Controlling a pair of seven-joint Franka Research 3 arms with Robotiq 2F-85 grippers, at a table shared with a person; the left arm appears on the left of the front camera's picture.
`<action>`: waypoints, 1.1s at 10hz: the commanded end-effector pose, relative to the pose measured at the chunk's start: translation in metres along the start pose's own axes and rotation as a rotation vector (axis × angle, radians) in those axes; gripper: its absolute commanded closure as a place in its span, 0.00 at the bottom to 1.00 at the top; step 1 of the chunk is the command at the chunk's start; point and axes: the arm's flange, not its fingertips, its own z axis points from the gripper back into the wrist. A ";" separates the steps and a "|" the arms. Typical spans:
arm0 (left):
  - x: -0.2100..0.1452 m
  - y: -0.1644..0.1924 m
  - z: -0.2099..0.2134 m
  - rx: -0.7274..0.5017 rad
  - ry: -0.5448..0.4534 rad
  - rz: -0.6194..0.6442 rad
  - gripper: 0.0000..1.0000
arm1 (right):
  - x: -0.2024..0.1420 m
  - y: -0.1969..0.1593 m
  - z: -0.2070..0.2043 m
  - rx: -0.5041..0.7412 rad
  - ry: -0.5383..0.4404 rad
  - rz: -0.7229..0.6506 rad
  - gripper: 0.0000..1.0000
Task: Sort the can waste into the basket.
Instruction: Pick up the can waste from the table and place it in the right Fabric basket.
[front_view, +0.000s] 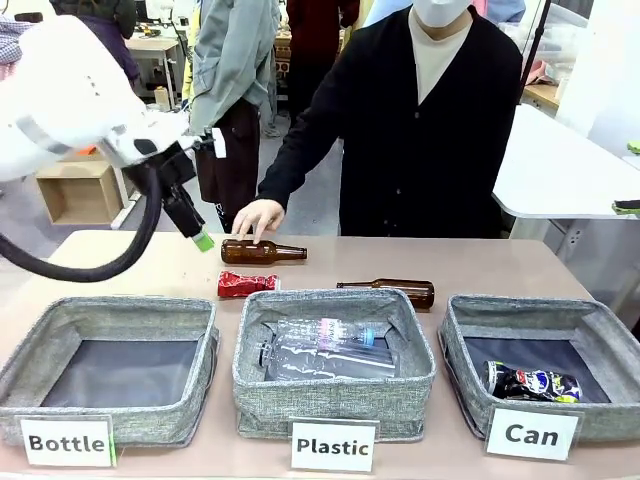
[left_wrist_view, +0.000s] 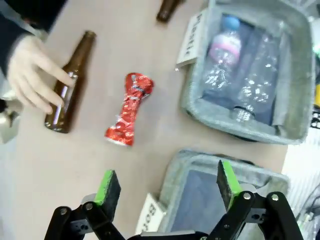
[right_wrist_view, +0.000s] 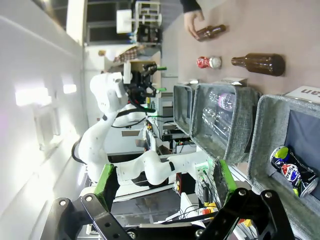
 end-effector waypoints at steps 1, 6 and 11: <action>-0.037 -0.002 0.034 -0.143 -0.058 -0.118 0.00 | -0.001 0.001 0.002 -0.010 0.006 0.022 0.00; -0.227 -0.020 0.131 -0.151 -0.381 0.002 0.00 | -0.001 0.001 0.002 -0.010 0.006 0.022 0.00; -0.266 -0.038 0.119 -0.160 -0.520 -0.061 0.00 | -0.001 0.001 0.002 -0.010 0.006 0.022 0.00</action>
